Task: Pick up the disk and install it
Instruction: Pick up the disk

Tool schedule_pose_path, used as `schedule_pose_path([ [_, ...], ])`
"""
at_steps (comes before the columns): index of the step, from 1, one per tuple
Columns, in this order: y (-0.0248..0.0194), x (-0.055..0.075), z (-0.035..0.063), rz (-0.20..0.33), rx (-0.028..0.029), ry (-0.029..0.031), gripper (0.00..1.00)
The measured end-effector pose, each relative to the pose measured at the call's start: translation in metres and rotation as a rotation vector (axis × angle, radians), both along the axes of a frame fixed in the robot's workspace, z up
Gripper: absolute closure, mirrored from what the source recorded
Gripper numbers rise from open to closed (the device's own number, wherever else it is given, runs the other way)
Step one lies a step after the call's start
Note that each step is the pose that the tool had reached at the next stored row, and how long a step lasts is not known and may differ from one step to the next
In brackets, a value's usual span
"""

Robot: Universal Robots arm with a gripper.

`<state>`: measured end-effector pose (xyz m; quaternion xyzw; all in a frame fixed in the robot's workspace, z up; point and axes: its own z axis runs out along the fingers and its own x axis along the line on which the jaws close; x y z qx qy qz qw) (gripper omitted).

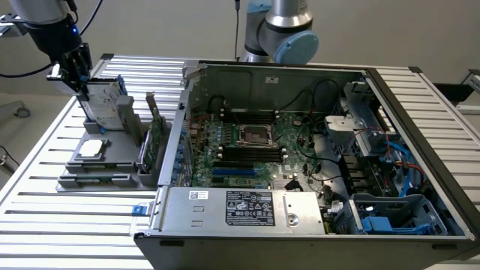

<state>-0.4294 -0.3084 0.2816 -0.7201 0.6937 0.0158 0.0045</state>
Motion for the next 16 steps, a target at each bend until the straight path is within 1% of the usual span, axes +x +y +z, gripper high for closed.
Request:
schedule_pose_path([
  [3, 0.0000, 0.0002, 0.0000, 0.000, 0.0000, 0.0006, 0.61],
  [4, -0.0001, 0.0002, 0.0000, 0.000, -0.0001, 0.0008, 0.67],
  [9, -0.0006, 0.0003, 0.0001, 0.000, 0.0001, 0.0020, 0.67],
  [14, -0.0040, 0.0002, 0.0000, 0.000, 0.0022, 0.0026, 0.67],
  [16, -0.0046, 0.0002, 0.0001, 0.000, 0.0026, 0.0028, 0.67],
])
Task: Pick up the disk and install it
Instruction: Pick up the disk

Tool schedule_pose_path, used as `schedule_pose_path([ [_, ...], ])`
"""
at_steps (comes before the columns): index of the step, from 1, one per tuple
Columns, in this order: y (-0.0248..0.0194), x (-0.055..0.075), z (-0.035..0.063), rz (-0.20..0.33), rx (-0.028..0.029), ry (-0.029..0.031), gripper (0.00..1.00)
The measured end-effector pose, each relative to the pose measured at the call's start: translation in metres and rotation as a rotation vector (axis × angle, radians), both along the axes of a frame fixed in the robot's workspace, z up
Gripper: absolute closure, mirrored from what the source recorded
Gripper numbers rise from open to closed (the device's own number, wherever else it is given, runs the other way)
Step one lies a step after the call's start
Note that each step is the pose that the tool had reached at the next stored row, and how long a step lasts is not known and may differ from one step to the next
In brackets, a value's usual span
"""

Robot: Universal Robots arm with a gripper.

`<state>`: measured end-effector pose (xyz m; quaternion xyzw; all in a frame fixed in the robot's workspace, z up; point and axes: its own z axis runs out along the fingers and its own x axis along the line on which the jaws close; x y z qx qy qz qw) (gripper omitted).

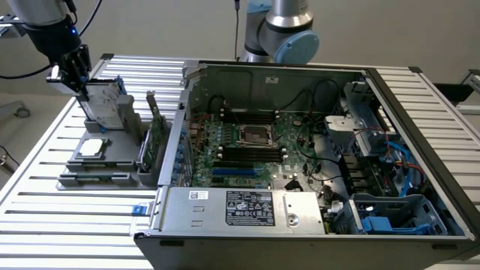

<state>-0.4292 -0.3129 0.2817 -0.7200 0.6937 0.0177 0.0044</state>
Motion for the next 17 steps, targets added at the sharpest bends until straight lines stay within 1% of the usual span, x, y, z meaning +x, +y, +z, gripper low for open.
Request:
schedule_pose_path([
  [4, -0.0011, 0.0000, 0.0000, 0.000, 0.0004, 0.0007, 0.67],
  [8, -0.0039, 0.0000, 0.0000, 0.000, 0.0017, 0.0015, 0.67],
  [13, -0.0049, 0.0000, 0.0000, 0.000, 0.0028, 0.0015, 0.67],
  [17, -0.0070, 0.0000, -0.0001, 0.000, 0.0066, 0.0015, 0.67],
])
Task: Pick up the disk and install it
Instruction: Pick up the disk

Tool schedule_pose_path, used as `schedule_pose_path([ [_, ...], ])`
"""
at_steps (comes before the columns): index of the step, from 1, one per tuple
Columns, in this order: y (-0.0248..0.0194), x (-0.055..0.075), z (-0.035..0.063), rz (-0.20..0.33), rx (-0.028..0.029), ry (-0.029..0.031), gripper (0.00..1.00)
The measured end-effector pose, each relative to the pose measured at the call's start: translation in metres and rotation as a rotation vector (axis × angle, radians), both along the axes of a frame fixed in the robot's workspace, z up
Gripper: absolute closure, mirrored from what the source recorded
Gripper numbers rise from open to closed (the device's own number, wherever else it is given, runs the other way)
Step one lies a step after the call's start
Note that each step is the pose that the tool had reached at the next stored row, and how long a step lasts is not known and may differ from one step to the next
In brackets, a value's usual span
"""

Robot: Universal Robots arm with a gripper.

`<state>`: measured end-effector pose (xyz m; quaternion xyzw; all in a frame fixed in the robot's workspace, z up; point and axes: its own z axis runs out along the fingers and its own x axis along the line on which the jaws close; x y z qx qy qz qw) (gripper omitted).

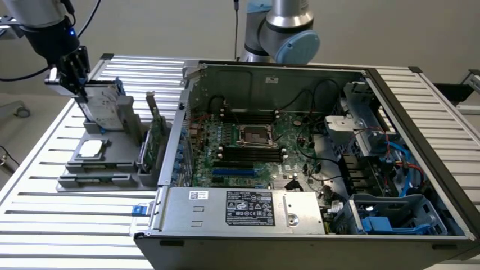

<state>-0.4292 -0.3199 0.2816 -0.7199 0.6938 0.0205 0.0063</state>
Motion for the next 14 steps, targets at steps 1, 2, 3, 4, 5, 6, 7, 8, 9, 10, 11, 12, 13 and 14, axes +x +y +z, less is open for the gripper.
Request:
schedule_pose_path([
  [1, -0.0003, 0.0000, 0.0000, 0.000, 0.0012, 0.0000, 0.67],
  [2, -0.0006, 0.0000, 0.0001, 0.000, 0.0022, 0.0001, 0.67],
  [3, -0.0007, 0.0000, 0.0000, 0.000, 0.0031, 0.0001, 0.67],
  [4, -0.0008, 0.0000, 0.0000, 0.000, 0.0038, 0.0000, 0.67],
  [5, -0.0009, 0.0000, 0.0000, 0.000, 0.0044, 0.0000, 0.67],
  [6, -0.0010, 0.0000, 0.0000, 0.000, 0.0049, 0.0000, 0.67],
  [7, -0.0009, 0.0000, 0.0000, 0.000, 0.0052, 0.0000, 0.67],
  [8, -0.0009, 0.0000, 0.0000, 0.000, 0.0055, 0.0001, 0.67],
  [9, -0.0009, 0.0000, 0.0000, 0.000, 0.0057, 0.0001, 0.67],
  [10, -0.0009, 0.0000, 0.0000, 0.000, 0.0058, 0.0000, 0.67],
  [11, -0.0010, 0.0000, 0.0000, 0.000, 0.0059, 0.0000, 0.67],
  [12, -0.0010, 0.0000, 0.0000, 0.000, 0.0059, 0.0000, 0.67],
  [13, -0.0010, 0.0000, 0.0000, 0.000, 0.0059, 0.0000, 0.67],
  [14, -0.0010, 0.0000, 0.0002, 0.000, 0.0059, -0.0001, 0.67],
])
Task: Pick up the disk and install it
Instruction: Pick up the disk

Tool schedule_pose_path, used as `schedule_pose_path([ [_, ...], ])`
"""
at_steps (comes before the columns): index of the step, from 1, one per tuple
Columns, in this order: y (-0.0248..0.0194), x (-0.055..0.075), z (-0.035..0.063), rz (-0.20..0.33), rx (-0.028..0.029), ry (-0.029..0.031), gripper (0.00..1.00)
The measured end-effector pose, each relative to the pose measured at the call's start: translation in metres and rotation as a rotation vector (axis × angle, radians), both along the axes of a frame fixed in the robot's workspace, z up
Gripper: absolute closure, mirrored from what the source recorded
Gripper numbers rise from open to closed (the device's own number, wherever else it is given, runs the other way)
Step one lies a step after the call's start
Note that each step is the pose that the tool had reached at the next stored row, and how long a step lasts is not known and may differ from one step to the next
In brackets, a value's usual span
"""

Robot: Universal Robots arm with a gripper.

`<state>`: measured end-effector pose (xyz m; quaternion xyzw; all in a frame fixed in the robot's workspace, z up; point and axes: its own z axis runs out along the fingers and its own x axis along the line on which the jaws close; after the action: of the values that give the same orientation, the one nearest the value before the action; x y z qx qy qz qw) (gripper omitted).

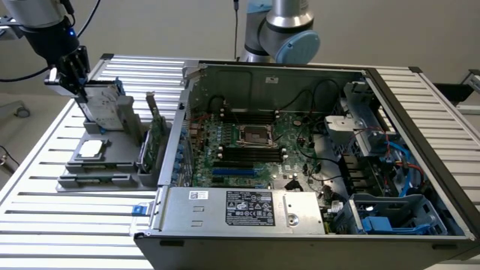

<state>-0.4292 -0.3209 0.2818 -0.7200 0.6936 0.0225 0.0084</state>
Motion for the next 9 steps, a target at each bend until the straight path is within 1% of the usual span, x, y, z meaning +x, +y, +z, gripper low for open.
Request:
schedule_pose_path([
  [5, 0.0000, 0.000, 0.0045, 0.000, -0.0001, 0.0012, 0.67],
  [9, 0.0000, 0.000, 0.0134, 0.000, 0.0000, 0.0012, 0.67],
])
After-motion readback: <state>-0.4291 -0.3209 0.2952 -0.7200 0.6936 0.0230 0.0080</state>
